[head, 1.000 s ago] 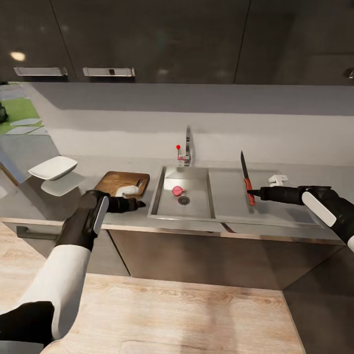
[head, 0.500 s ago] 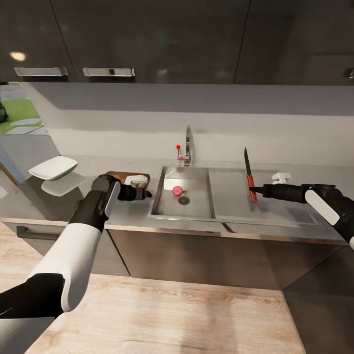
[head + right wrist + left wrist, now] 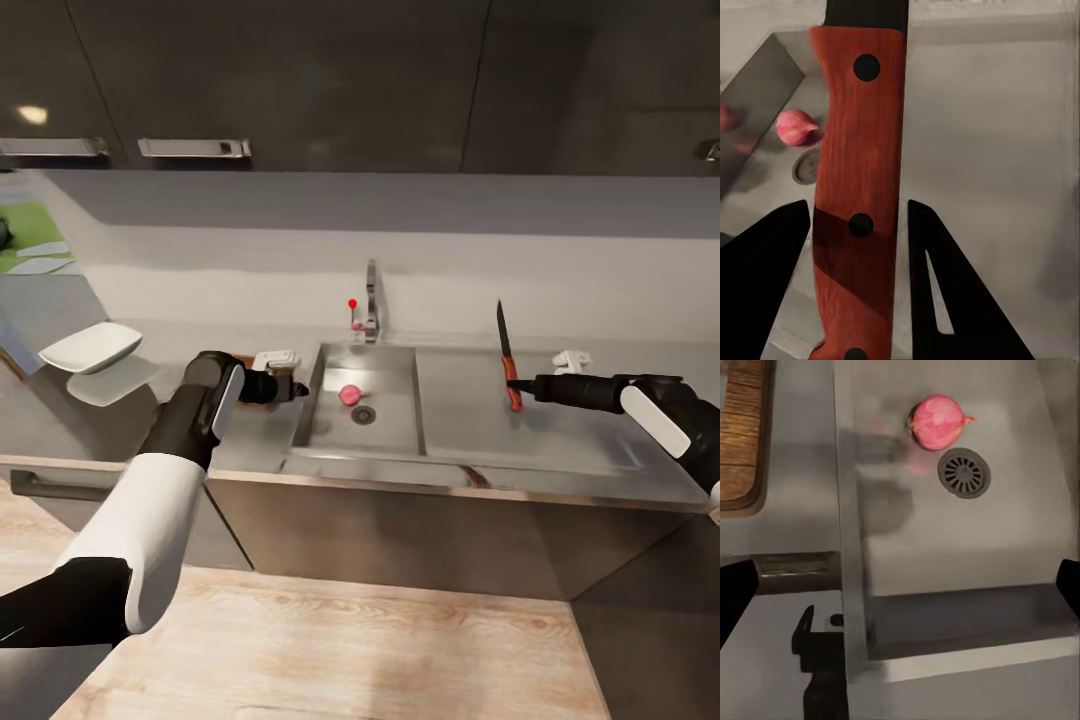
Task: In the kitchen, take the Vidalia onion out of the sink, dice it on the chopping board with the paring knife, put the diced onion into the bowl on the countertop, then place both the paring knife and the chopping board into the sink.
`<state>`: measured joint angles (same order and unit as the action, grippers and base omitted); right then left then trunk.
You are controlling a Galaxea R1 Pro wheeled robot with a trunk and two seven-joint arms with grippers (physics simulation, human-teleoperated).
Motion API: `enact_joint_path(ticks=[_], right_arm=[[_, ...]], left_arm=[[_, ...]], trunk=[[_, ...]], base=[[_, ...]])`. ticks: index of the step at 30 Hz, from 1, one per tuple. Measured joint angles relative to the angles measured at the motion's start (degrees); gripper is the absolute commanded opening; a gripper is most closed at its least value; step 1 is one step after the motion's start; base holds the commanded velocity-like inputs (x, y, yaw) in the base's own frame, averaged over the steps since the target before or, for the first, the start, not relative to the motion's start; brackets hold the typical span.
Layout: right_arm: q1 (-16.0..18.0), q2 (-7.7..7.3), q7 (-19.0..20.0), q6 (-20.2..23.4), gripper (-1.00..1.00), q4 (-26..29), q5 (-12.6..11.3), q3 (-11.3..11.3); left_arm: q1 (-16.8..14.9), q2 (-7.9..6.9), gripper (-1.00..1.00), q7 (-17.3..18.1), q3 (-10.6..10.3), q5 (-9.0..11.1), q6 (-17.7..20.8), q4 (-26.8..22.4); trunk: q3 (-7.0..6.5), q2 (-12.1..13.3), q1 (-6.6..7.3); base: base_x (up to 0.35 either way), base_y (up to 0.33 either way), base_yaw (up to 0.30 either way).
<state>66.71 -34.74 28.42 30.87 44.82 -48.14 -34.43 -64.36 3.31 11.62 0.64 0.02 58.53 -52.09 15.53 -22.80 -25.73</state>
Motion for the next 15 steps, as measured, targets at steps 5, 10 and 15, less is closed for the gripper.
enact_joint_path(ticks=[5,10,15], right_arm=[[0.00,-0.01,0.00,0.00,-1.00,0.00,0.00,0.01],[0.00,0.00,0.00,0.00,-1.00,0.00,0.00,0.02],[0.00,-0.01,0.00,0.00,-1.00,0.00,0.00,0.01]], left_arm=[[0.00,0.00,1.00,0.00,0.00,0.00,0.00,0.00],[0.00,0.05,1.00,0.00,-0.09,0.01,0.00,0.09],[0.00,-0.02,1.00,0.02,-0.83,0.01,0.02,0.17]], trunk=[[0.00,0.00,0.00],[0.00,0.00,0.00],[0.00,0.00,0.01]], base=[[0.202,-0.217,0.000],[0.211,-0.170,0.000],[0.223,-0.177,0.000]])
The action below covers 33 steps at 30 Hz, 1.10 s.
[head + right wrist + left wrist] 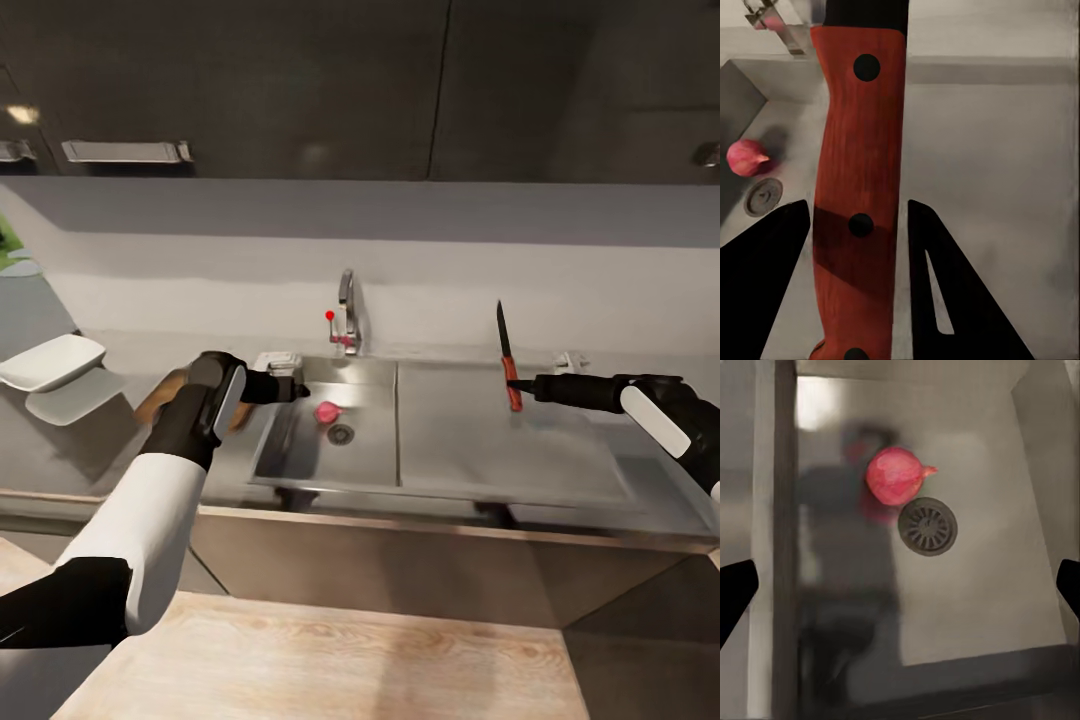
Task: In the kitchen, take the Vidalia onion out of the sink, dice it on the chopping board with the paring knife, put the diced onion into the bowl on the countertop, then place both the paring knife and the chopping board into the sink.
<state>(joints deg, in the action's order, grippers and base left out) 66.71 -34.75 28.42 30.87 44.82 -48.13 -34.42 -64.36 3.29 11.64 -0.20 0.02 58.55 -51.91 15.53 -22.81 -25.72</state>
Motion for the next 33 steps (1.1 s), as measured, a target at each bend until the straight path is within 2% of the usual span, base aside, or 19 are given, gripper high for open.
enact_joint_path(ticks=[8,14,21,28,33], right_arm=[[-0.02,-0.03,0.01,-0.01,-1.00,0.01,-0.01,0.01],[-0.02,-0.05,0.01,-0.02,-1.00,-0.01,-0.01,0.02],[-0.02,-0.05,0.00,-0.03,-1.00,0.00,-0.03,0.01],[-0.01,-0.02,0.00,-0.02,-1.00,0.23,-0.11,0.01],[-0.01,-0.03,0.08,-0.02,-1.00,0.25,-0.09,0.01]], left_arm=[[-0.01,0.08,1.00,-0.02,-0.60,-0.02,-0.05,0.67],[-0.01,0.02,1.00,-0.15,-1.33,-0.04,-0.33,5.96],[-0.01,-0.02,1.00,-0.29,-1.42,-0.02,-0.42,7.31],[-0.01,-0.30,1.00,-0.30,-1.47,-0.01,-0.33,7.33],[-0.01,-1.12,1.00,-0.38,-1.42,-0.03,-0.32,7.27]], trunk=[[0.00,0.01,-0.02],[0.00,0.01,-0.03],[0.00,0.01,-0.03],[0.00,0.01,-0.03],[0.00,0.01,-0.03]], base=[[0.042,-0.033,-0.139],[0.003,-0.002,-0.279],[0.000,0.000,-0.257],[0.000,0.000,-0.040],[0.000,0.000,-0.001]])
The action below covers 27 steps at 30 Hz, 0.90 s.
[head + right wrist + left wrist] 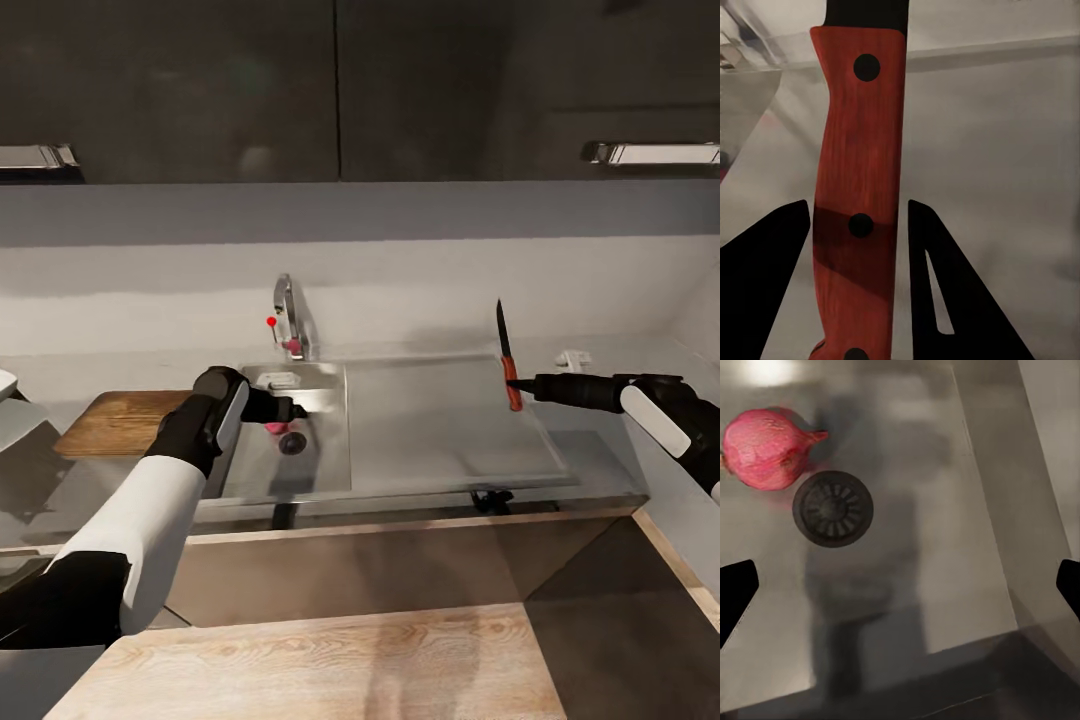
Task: In the kitchen, take the Vidalia onion out of the sink, dice it on the chopping board with the paring knife, put the diced onion into the bowl on the countertop, then place both the paring knife and the chopping board into the sink.
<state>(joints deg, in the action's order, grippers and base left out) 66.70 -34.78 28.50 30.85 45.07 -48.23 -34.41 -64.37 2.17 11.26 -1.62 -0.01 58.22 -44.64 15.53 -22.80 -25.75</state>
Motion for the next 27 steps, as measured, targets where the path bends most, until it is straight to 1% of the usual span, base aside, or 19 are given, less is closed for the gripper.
enact_joint_path(ticks=[3,4,6,12,27], right_arm=[[0.00,0.01,0.01,0.00,-1.00,0.00,0.00,0.00],[0.00,0.02,0.01,0.00,-1.00,0.00,0.00,0.00],[0.00,0.00,0.01,0.00,-1.00,0.00,0.01,0.00],[0.00,-0.04,0.01,0.00,-1.00,0.00,0.01,0.00],[0.00,-0.15,0.01,0.00,-1.00,0.00,0.01,0.00]], left_arm=[[0.00,-1.35,1.00,-0.65,0.06,-0.07,-0.02,0.03],[0.00,-2.02,1.00,-2.16,0.07,-0.16,-0.02,-0.01],[0.00,-2.28,1.00,-3.50,0.09,-0.03,0.00,-0.03],[0.00,-2.41,1.00,-5.10,0.13,-0.03,0.08,-0.45],[0.00,-2.25,1.00,-5.25,-0.12,-0.03,0.08,-0.31]], trunk=[[0.00,0.00,0.00],[0.00,0.00,0.00],[0.00,0.00,0.00],[0.00,0.00,0.00],[0.08,0.00,0.00]], base=[[0.000,0.000,0.000],[0.000,0.000,0.000],[0.000,0.000,0.000],[0.000,0.000,0.000],[0.000,0.000,0.000]])
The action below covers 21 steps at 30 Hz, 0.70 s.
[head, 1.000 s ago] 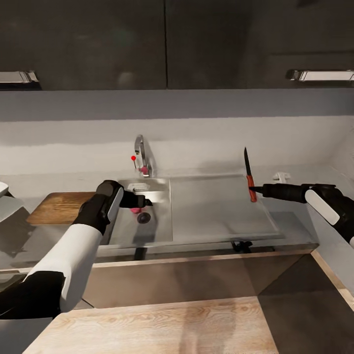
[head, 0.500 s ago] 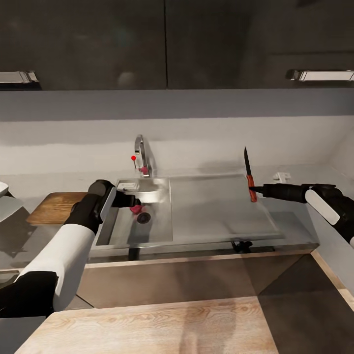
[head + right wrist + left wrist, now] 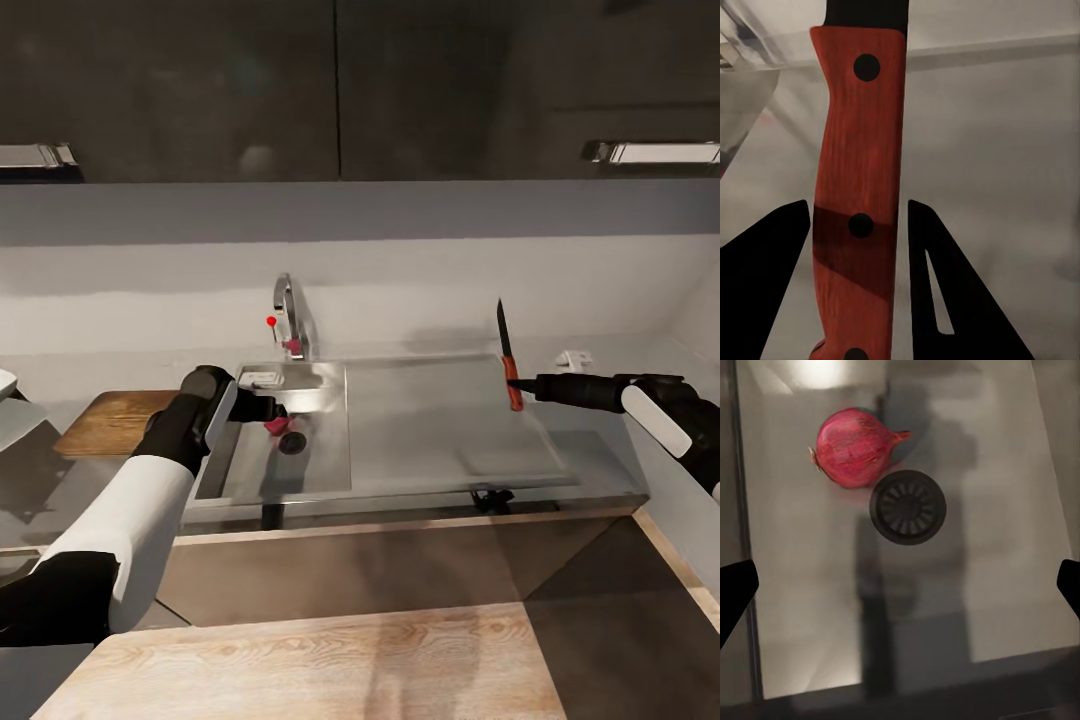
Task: In the kitchen, take the Vidalia onion out of the sink, dice it on the chopping board with the paring knife, put the diced onion into the bowl on the countertop, then place both the paring knife and the chopping board into the sink.
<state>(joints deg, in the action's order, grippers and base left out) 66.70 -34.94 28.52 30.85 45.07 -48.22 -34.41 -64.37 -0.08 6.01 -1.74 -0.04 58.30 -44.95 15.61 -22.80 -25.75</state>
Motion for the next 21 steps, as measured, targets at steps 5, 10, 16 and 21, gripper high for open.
enact_joint_path(ticks=[5,10,16,21], right_arm=[[0.00,-0.01,0.00,0.00,-1.00,0.00,0.00,0.00],[0.00,-0.03,0.00,0.00,-1.00,0.00,0.00,0.00],[0.00,-0.06,0.00,0.06,-1.00,0.05,-0.06,0.24],[0.01,0.10,-0.01,2.26,-1.00,4.39,-0.34,1.91]], left_arm=[[0.00,0.06,1.00,0.01,-0.05,0.01,0.00,0.03],[0.00,0.08,1.00,0.01,-0.01,0.00,0.00,0.04],[0.00,0.09,1.00,0.00,-0.05,0.00,0.00,0.21],[0.00,0.33,1.00,0.05,-0.09,0.00,-0.06,0.26]], trunk=[[0.21,-0.01,0.01],[0.24,-0.01,0.03],[0.24,-0.01,0.04],[0.24,-0.01,0.01]], base=[[0.035,0.000,0.000],[0.229,0.000,0.000],[0.320,0.000,0.000],[0.076,0.000,0.000]])
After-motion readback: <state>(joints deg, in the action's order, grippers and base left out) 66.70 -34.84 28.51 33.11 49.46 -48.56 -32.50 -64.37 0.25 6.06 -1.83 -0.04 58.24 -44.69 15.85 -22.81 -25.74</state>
